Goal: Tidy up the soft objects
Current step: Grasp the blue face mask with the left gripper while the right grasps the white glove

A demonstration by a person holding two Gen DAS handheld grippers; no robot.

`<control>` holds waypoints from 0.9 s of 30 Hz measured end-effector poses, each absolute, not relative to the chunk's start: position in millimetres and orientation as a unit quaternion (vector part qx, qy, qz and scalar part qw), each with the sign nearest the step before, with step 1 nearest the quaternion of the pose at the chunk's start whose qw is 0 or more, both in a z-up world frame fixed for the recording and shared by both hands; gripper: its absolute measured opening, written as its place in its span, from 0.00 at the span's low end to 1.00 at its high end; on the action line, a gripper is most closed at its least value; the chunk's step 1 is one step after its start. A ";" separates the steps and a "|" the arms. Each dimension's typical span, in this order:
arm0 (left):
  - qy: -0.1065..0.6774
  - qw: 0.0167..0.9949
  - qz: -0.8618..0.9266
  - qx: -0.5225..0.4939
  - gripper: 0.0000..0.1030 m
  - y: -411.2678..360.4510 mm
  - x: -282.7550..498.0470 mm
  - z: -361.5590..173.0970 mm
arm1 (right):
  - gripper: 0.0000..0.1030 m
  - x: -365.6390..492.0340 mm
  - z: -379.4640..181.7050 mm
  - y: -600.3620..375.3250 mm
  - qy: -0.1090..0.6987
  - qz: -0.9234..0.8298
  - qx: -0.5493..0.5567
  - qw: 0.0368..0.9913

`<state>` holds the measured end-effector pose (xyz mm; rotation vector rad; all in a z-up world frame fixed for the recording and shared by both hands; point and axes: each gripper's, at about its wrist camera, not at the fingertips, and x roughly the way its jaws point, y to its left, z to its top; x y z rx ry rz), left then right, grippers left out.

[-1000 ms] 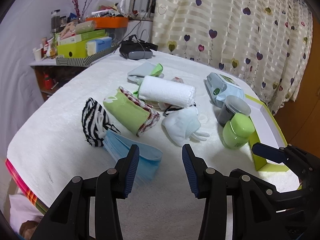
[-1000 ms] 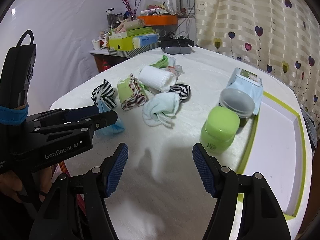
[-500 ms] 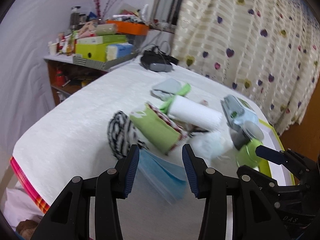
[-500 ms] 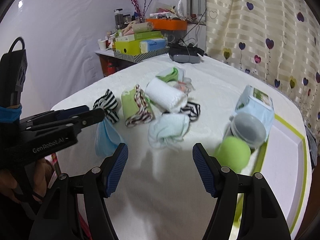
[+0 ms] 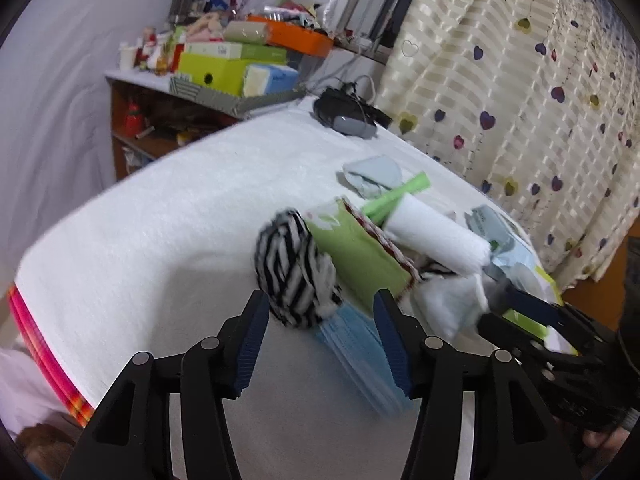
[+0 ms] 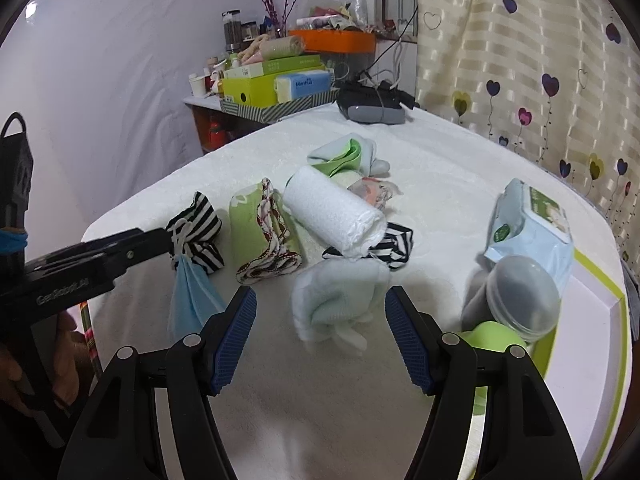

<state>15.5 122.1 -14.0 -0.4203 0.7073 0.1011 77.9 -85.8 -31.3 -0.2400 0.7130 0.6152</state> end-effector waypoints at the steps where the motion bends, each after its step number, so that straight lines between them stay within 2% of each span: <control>1: 0.348 0.913 0.042 -0.207 0.54 119.5 14.8 -16.4 | 0.66 81.3 -32.6 -85.2 0.345 0.295 -0.115 0.884; 16: 0.381 0.893 0.002 -0.239 0.54 104.5 18.7 -37.6 | 0.65 113.3 -57.9 -64.6 0.392 0.251 -0.137 0.874; 18: 0.383 0.892 -0.004 -0.241 0.54 103.3 19.7 -38.7 | 0.40 112.4 -61.3 -61.5 0.395 0.250 -0.152 0.871; 20: 0.386 0.890 -0.004 -0.241 0.56 101.9 21.5 -39.6 | 0.32 110.8 -61.8 -63.5 0.395 0.255 -0.151 0.870; 22: 0.390 0.888 -0.007 -0.244 0.56 100.7 23.2 -41.6 | 0.27 107.4 -58.8 -66.8 0.389 0.261 -0.151 0.870; 27: 0.408 0.878 -0.019 -0.250 0.56 90.5 32.9 -47.0 | 0.27 96.7 -47.0 -73.4 0.368 0.268 -0.148 0.878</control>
